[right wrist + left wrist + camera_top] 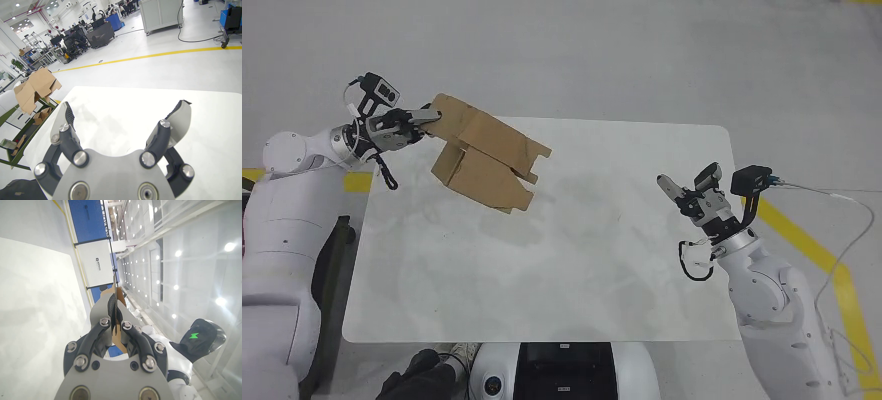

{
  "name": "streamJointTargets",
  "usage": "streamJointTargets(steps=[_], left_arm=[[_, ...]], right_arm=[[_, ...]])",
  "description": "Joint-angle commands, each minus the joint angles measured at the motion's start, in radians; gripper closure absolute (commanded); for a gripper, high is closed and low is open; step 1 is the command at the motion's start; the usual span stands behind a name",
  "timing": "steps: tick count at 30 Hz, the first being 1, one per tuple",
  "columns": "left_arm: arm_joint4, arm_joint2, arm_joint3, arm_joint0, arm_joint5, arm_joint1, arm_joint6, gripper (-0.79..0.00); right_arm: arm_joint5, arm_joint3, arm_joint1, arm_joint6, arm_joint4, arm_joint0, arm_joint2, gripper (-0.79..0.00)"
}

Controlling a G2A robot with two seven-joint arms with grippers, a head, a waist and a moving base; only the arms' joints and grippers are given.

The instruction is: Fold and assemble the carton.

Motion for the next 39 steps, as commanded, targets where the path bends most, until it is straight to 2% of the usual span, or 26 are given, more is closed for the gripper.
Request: streamJointTargets(steps=[1, 7, 12, 39], left_arm=[[0.014, 0.002, -0.055, 0.025, -0.008, 0.000, 0.015, 0.000], [0.076, -0.015, -0.197, 0.099, -0.047, 0.006, 0.056, 0.000], [0.082, -0.042, -0.250, 0.141, -0.031, 0.011, 0.087, 0.000], [0.078, -0.046, -0.253, 0.144, -0.028, 0.011, 0.089, 0.000]], right_arm=[[0.000, 0.000, 0.000, 0.000, 0.000, 0.000, 0.000, -0.785], [0.000, 0.000, 0.000, 0.000, 0.000, 0.000, 0.000, -0.785], [0.000, 0.000, 0.000, 0.000, 0.000, 0.000, 0.000, -0.785], [0.014, 0.006, -0.001, -0.002, 0.019, 0.005, 0.001, -0.785]])
